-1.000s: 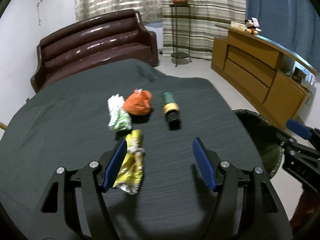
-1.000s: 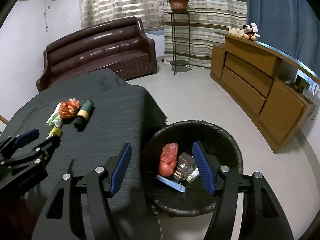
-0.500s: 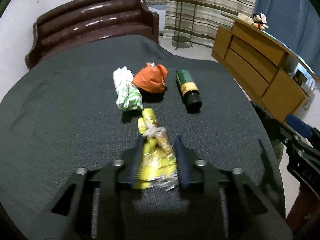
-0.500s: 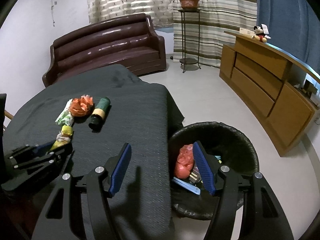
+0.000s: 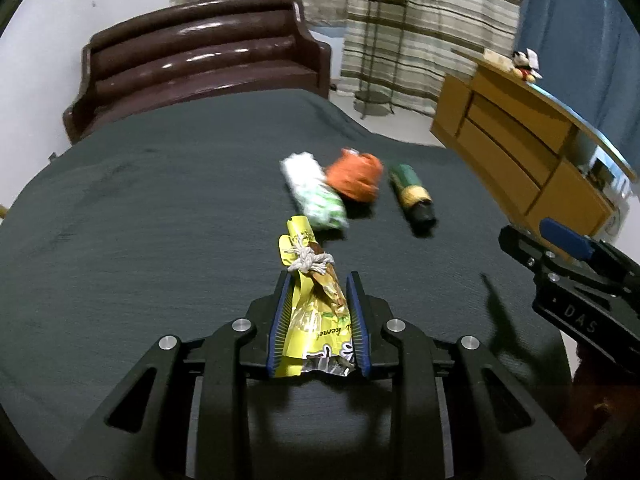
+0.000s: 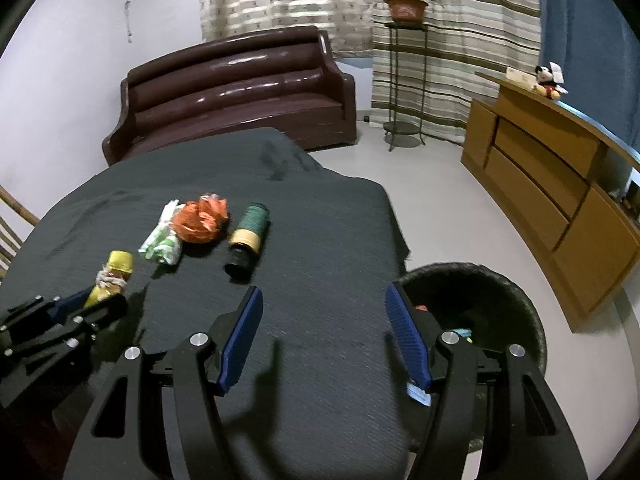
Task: Collect trash
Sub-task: 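Grasp the green bottle with the right tool while the left tool holds the yellow wrapper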
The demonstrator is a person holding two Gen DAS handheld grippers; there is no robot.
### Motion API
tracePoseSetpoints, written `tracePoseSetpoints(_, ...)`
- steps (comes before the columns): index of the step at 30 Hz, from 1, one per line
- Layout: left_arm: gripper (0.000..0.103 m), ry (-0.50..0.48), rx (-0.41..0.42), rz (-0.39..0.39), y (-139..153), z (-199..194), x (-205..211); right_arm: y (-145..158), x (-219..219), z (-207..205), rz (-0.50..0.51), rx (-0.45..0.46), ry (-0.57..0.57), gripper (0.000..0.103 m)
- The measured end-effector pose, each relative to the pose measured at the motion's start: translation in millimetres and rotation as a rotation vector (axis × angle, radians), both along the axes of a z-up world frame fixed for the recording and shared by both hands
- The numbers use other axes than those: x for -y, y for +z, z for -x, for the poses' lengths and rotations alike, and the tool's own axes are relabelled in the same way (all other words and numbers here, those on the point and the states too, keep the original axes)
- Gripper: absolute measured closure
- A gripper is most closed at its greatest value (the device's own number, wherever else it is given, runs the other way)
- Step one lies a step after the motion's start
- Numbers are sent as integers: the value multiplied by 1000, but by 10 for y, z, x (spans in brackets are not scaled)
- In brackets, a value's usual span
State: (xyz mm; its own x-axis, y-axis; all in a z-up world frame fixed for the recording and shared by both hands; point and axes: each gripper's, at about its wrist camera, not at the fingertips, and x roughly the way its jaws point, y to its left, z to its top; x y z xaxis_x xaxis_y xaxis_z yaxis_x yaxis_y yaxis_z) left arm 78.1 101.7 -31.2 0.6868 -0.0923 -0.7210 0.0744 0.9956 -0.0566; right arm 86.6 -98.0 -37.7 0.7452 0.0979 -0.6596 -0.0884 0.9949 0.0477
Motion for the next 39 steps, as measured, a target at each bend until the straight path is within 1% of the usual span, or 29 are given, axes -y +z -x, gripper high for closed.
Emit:
tracePoseSetpoints(7, 76, 85, 20, -17, 56, -152, -387, 22, -215, -187, 12, 1, 29, 40)
tracePoseSetpoints(12, 76, 126, 35, -27, 80, -269, -620, 18, -324, -333, 28, -1, 36, 40)
tracePoseSetpoints(16, 76, 143, 42, -38, 93, -409, -726, -3, -415, -464, 33, -17, 39, 40)
tracePoseSetpoints(20, 76, 153, 43, -38, 93, -519, -778, -33, -462, -604, 5, -63, 44, 41)
tracePoseSetpoints(22, 76, 154, 42, -35, 81, -546, -791, -38, -484, -660, 16, -72, 33, 41)
tracePoseSetpoints(26, 76, 151, 36, -34, 50, -583, -812, -57, -566, -722, 31, -86, 41, 44)
tracePoseSetpoints(27, 76, 150, 32, -33, 40, -597, -811, -64, -582, -739, 36, -89, 42, 45)
tracePoseSetpoints(32, 76, 150, 23, -28, 10, -614, -856, -113, -630, -813, 49, -121, 39, 59)
tracePoseSetpoints(36, 76, 150, 19, -25, -3, -636, -858, -148, -666, -840, 59, -141, 50, 67)
tracePoseSetpoints(39, 76, 151, 15, -23, -13, -645, -856, -161, -684, -838, 63, -148, 59, 78)
